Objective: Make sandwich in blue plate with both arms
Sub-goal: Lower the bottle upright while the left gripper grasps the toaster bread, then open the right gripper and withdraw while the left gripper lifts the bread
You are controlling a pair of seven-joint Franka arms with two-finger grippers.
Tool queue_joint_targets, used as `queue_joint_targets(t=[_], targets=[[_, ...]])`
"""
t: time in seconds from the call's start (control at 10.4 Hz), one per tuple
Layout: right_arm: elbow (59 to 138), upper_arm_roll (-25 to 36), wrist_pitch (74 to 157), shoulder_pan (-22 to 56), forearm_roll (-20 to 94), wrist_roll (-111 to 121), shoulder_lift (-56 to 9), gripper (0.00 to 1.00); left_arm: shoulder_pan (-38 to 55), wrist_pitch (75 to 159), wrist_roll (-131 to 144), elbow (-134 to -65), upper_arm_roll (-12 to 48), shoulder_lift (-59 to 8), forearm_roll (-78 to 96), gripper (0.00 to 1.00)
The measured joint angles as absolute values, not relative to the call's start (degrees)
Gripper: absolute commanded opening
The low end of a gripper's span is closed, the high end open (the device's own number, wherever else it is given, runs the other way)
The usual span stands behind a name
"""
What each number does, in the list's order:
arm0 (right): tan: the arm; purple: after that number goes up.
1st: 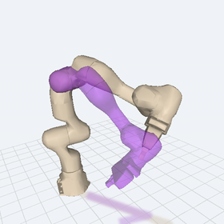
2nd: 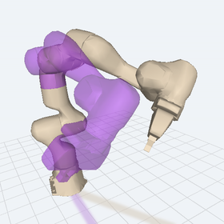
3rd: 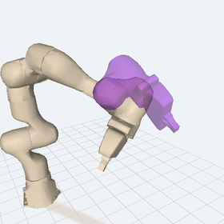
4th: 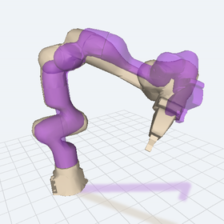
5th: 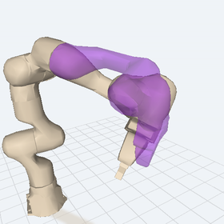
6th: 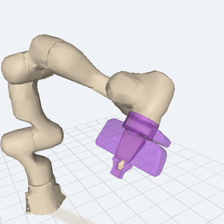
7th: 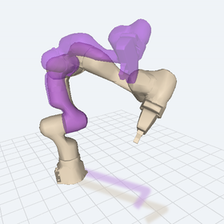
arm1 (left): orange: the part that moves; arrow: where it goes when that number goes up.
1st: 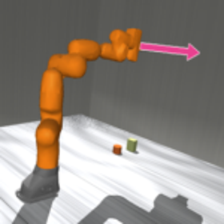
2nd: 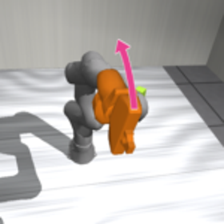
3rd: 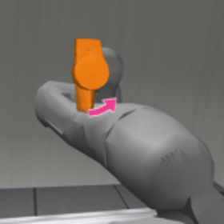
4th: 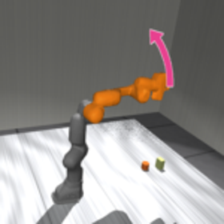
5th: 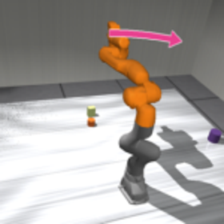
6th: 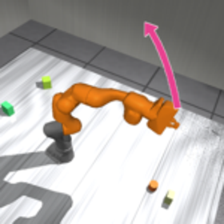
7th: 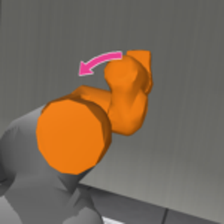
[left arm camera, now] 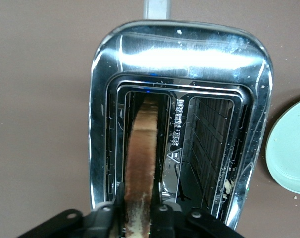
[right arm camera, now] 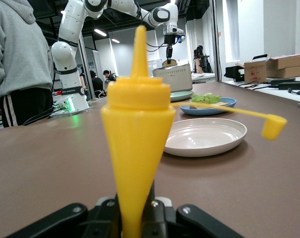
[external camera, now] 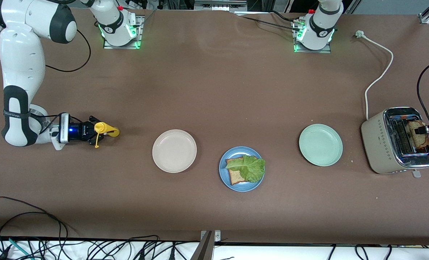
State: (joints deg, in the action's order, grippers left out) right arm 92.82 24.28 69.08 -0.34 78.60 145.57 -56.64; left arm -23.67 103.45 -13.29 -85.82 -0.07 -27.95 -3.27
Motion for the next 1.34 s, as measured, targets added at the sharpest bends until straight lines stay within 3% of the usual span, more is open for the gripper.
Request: queue_joint_targets(t=[0.1,0.29,0.86,1.34], targets=[[92.7,24.3,69.1,-0.4,78.6,145.6,-56.8,0.45,-23.7,103.4,-13.7,-85.8,-0.1,-28.0,-3.3,0.0],[92.0,24.3,69.1,-0.4,78.6,145.6,-57.4,1.0,-23.7,103.4,-14.0,-85.8,-0.1,-28.0,-3.3,0.0],[91.3,24.5,69.1,-2.3,78.6,144.1,-57.6,1.0,-23.6,99.2,-14.0,-84.3,0.3,-24.2,-3.3,0.0],[83.4,25.7,67.5,-6.9,71.0,128.9,-56.5,1.0,-23.6,91.6,-17.4,-82.2,0.5,-16.4,-3.3,0.0]])
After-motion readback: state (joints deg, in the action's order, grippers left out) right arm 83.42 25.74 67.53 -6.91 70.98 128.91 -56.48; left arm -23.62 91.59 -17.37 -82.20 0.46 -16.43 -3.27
